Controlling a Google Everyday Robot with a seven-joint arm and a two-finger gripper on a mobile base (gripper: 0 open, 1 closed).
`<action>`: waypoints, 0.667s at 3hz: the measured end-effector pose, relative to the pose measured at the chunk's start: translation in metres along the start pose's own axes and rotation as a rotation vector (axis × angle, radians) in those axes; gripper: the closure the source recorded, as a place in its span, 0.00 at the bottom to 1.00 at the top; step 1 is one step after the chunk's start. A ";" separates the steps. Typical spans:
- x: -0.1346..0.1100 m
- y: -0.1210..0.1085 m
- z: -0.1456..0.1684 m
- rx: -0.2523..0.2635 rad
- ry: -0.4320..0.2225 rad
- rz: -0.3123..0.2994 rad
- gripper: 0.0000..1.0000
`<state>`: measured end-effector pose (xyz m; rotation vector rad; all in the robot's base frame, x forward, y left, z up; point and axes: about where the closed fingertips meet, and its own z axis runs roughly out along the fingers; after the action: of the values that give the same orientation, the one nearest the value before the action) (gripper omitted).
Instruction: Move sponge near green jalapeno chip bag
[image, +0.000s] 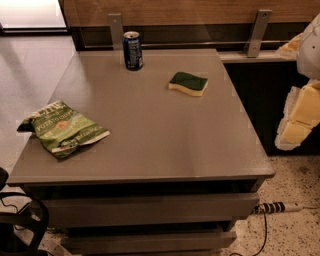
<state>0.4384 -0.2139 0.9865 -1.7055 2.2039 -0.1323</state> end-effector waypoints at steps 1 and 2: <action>0.000 0.000 0.000 0.002 -0.002 0.000 0.00; -0.007 -0.015 0.006 0.019 -0.061 0.002 0.00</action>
Offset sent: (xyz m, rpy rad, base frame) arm 0.0656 0.0108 -0.0024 0.1980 -0.1049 0.0405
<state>0.4560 -0.2103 0.9870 -1.6745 2.1538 -0.0989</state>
